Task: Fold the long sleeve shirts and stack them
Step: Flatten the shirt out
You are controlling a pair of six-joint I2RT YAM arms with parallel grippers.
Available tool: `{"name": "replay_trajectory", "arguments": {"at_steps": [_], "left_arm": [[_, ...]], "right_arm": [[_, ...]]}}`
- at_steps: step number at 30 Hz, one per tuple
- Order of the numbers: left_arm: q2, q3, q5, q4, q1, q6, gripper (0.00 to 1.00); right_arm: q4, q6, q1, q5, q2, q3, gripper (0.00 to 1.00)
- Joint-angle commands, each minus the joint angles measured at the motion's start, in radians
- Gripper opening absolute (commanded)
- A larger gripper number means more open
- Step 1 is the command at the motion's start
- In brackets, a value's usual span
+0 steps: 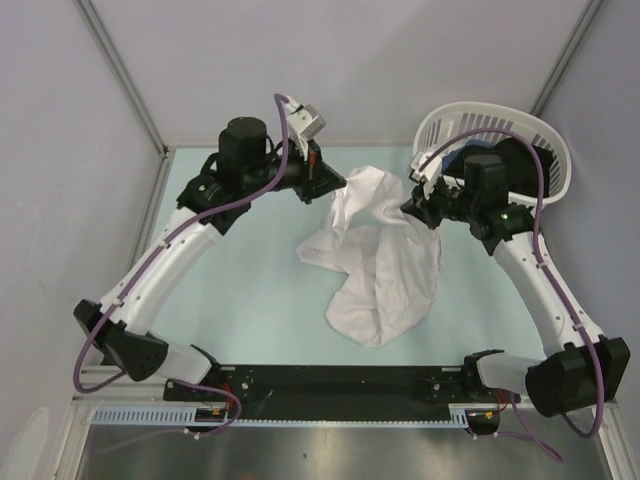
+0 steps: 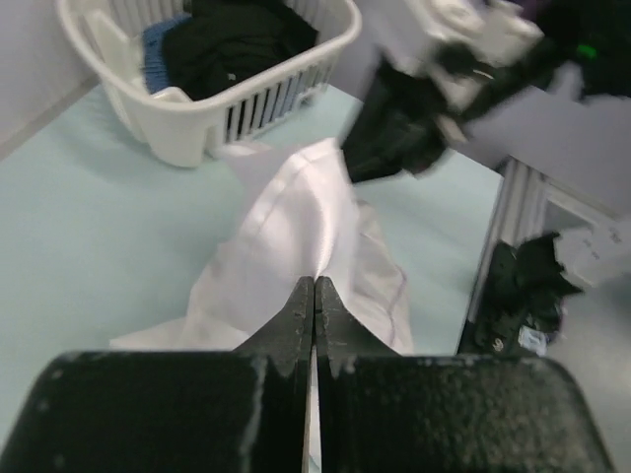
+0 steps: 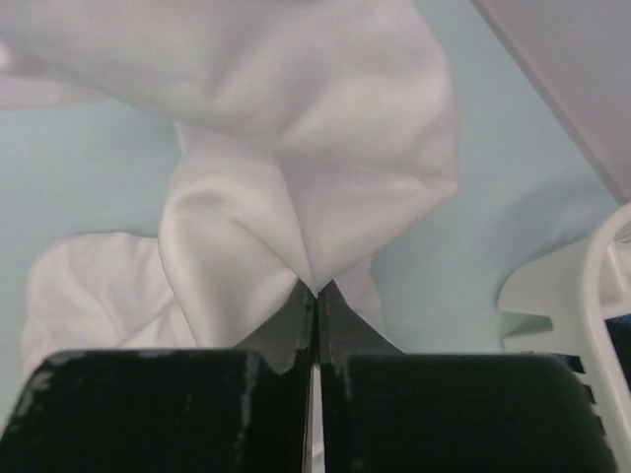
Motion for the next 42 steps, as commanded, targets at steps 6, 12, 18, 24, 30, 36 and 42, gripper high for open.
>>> {"name": "replay_trajectory", "arguments": {"at_steps": [6, 12, 18, 24, 30, 36, 42], "left_arm": [[0.218, 0.077, -0.504, 0.105, 0.048, -0.202, 0.14], [0.041, -0.335, 0.011, 0.015, 0.183, 0.152, 0.68], [-0.034, -0.616, 0.029, -0.013, -0.003, 0.409, 0.90], [0.161, -0.649, -0.095, 0.086, -0.105, 0.324, 0.90], [0.297, -0.632, -0.190, 0.183, -0.201, 0.237, 0.84], [0.403, -0.595, -0.104, 0.199, -0.196, 0.150, 0.56], [0.289, -0.505, -0.017, 0.023, 0.087, 0.209, 0.00]], "right_arm": [[-0.059, 0.150, -0.032, -0.019, -0.215, -0.104, 0.00], [-0.039, 0.325, -0.183, -0.068, -0.232, -0.035, 0.00], [0.014, 0.426, -0.177, -0.045, -0.258, -0.082, 0.00], [0.003, 0.460, -0.173, -0.020, -0.239, -0.032, 0.00], [-0.020, 0.468, -0.170, -0.006, -0.241, -0.003, 0.00], [-0.022, 0.481, -0.166, 0.017, -0.230, 0.007, 0.00], [0.061, 0.533, -0.146, 0.037, -0.187, 0.002, 0.00]]}}
